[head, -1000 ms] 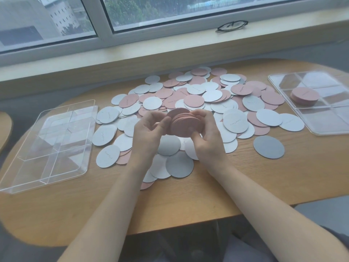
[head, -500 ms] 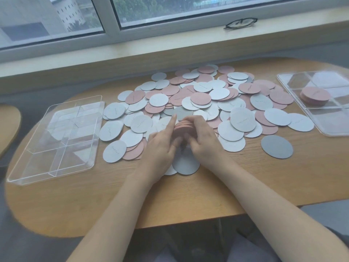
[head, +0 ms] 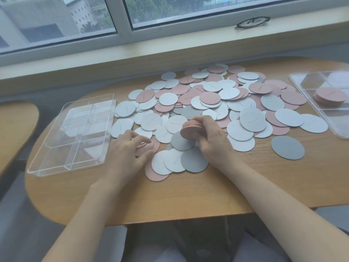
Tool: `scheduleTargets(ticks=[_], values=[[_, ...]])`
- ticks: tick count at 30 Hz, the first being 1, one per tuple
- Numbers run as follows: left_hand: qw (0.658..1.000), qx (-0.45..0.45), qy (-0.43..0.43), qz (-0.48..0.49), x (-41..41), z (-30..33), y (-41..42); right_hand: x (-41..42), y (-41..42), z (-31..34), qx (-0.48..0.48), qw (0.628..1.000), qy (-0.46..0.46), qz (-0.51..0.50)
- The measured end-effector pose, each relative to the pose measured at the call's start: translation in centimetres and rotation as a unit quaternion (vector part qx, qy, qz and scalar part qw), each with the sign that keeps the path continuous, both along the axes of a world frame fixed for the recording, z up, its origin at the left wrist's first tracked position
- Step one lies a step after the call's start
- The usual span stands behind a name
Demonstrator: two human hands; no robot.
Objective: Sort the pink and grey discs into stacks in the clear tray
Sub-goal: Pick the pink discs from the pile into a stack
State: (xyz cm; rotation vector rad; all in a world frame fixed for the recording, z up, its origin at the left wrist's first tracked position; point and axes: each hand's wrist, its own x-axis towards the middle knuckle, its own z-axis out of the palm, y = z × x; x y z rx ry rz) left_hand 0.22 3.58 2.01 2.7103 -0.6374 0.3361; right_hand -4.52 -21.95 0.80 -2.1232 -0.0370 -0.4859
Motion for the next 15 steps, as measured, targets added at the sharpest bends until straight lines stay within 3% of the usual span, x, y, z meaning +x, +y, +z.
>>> scheduleTargets(ticks=[10, 15], values=[[0.997, 0.080, 0.000, 0.000, -0.1, 0.1, 1.3, -0.1, 0.1, -0.1, -0.002, 1.000, 0.004, 0.001], [0.990, 0.118, -0.078, -0.025, 0.6, -0.5, 1.4, -0.1, 0.0, -0.1, -0.003, 1.000, 0.004, 0.000]])
